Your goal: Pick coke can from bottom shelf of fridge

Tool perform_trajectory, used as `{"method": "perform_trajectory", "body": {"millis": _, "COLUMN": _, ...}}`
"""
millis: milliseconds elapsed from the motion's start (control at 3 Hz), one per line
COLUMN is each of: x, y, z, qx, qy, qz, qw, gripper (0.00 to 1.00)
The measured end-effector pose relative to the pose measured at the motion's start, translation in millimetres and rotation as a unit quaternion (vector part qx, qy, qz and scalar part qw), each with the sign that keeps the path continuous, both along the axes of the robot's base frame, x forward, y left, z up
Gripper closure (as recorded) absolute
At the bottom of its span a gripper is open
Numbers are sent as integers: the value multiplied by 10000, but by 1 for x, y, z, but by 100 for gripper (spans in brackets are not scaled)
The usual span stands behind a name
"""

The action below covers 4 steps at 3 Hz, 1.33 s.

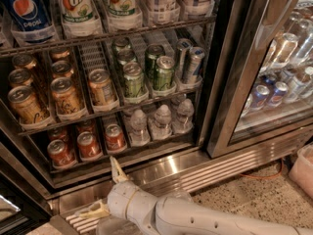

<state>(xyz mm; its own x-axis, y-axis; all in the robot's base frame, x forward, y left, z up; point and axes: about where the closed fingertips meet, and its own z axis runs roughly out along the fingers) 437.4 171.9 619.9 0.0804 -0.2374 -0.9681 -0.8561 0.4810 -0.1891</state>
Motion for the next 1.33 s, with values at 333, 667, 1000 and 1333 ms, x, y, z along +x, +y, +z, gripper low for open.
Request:
{"method": "perform_trajectory", "body": {"millis": 333, "x": 9, "y": 5, "z": -13, "qx": -98, "qy": -147, "qz": -177, "qw": 9997, "gripper": 0}}
{"method": "perform_trajectory", "body": {"millis": 667, "x": 20, "y": 7, "z": -17, "qx": -185, "qy": -366, "qz": -424, "qw": 9983, "gripper": 9}}
{"method": "perform_trajectory", "body": {"millis": 1000, "x": 33, "y": 11, "z": -14, "qx": -205, "qy": -645, "qz": -631, "qw": 9957, "gripper": 24}}
{"method": "perform_trajectory", "body": {"millis": 1333, "x": 42, "y": 20, "z": -12, "qx": -111, "qy": -823, "qz": -725, "qw": 9939, "gripper": 29}}
